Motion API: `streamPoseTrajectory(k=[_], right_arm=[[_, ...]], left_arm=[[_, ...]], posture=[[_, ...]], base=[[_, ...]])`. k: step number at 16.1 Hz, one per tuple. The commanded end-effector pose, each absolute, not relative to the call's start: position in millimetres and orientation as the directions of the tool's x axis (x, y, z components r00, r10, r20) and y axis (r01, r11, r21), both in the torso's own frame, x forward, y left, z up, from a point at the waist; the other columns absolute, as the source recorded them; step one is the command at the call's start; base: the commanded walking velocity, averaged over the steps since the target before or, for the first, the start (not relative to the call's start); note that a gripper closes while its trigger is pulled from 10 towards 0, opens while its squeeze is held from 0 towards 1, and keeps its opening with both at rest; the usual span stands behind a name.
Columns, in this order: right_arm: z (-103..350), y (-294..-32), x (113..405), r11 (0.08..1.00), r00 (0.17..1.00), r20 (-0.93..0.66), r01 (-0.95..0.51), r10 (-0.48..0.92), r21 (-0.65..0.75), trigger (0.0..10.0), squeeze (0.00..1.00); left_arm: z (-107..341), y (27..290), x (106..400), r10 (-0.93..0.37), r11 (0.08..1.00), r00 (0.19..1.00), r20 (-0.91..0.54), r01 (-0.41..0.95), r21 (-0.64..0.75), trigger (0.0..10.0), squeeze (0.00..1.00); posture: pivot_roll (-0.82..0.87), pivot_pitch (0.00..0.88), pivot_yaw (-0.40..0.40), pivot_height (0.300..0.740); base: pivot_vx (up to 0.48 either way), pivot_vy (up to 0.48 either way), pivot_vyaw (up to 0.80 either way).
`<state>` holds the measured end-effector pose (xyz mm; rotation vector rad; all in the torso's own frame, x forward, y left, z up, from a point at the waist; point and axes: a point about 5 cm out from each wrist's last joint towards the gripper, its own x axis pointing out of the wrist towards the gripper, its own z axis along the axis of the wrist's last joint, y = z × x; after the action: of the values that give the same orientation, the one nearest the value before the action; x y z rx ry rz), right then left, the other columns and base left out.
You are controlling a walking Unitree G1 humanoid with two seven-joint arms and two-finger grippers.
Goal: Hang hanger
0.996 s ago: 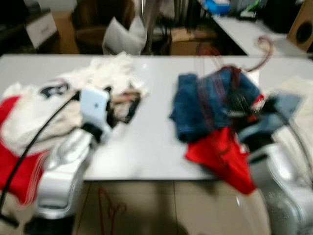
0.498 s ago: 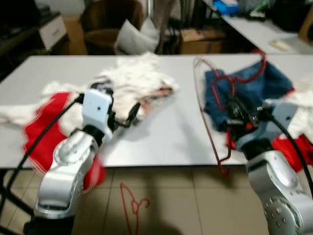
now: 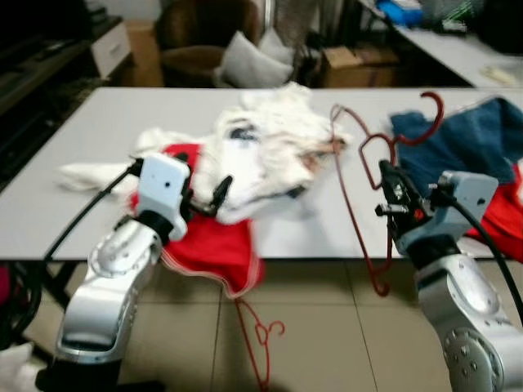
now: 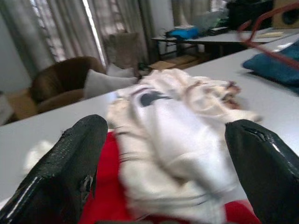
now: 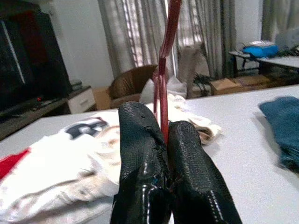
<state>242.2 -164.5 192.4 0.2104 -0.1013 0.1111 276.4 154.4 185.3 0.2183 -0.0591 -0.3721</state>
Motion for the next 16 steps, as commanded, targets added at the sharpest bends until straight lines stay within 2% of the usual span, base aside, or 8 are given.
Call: streamPoseTrajectory(k=[1,2,4,10,13,14,15,16], right_arm=[[192,-169,242,0.974,0.991,0.107,-0.100,0.080,0.201,10.0,0.00],[191,-169,242,0.974,0.991,0.103,-0.101,0.081,0.204,10.0,0.00],[187,-173,242,0.971,0.993,0.095,-0.087,0.067,0.222,10.0,0.00],[175,-188,241,0.979,0.998,0.051,-0.036,0.026,0.199,10.0,0.00],[164,-196,239,0.988,1.000,0.001,-0.030,0.030,0.149,10.0,0.00],[162,-197,239,0.991,0.999,-0.009,-0.033,0.034,0.131,10.0,0.00],[161,-199,240,0.993,0.999,-0.018,-0.040,0.042,0.112,10.0,0.00],[161,-198,241,0.993,0.998,-0.019,-0.051,0.053,0.106,10.0,0.00]], left_arm=[[187,148,279,-0.385,0.899,0.923,0.024,0.369,0.237,10.0,0.00],[186,147,279,-0.384,0.898,0.923,0.023,0.368,0.240,10.0,0.00],[183,148,284,-0.362,0.914,0.932,0.024,0.349,0.208,10.0,0.00],[172,149,287,-0.378,0.896,0.925,-0.036,0.375,0.237,10.0,0.00],[158,149,297,-0.432,0.830,0.895,-0.114,0.443,0.338,10.0,0.00],[155,148,301,-0.468,0.801,0.874,-0.134,0.483,0.355,10.0,0.15],[154,149,316,-0.471,0.770,0.866,-0.167,0.496,0.402,10.0,1.00],[155,152,329,-0.443,0.746,0.877,-0.186,0.475,0.467,10.0,1.00]], posture=[[-0.08,0.000,0.040,0.740],[-0.08,0.000,0.040,0.740],[-0.09,0.000,0.046,0.740],[-0.10,0.000,0.041,0.740],[-0.11,0.000,0.032,0.740],[-0.11,0.000,0.027,0.740],[-0.11,0.000,0.016,0.740],[-0.11,0.000,0.016,0.740]], base=[[0.000,-0.480,-0.62],[0.000,-0.480,-0.80],[0.000,0.000,0.00],[0.000,0.000,0.00],[0.000,0.000,0.00],[0.000,0.000,0.00],[0.000,0.000,0.00],[0.000,0.000,0.00]])
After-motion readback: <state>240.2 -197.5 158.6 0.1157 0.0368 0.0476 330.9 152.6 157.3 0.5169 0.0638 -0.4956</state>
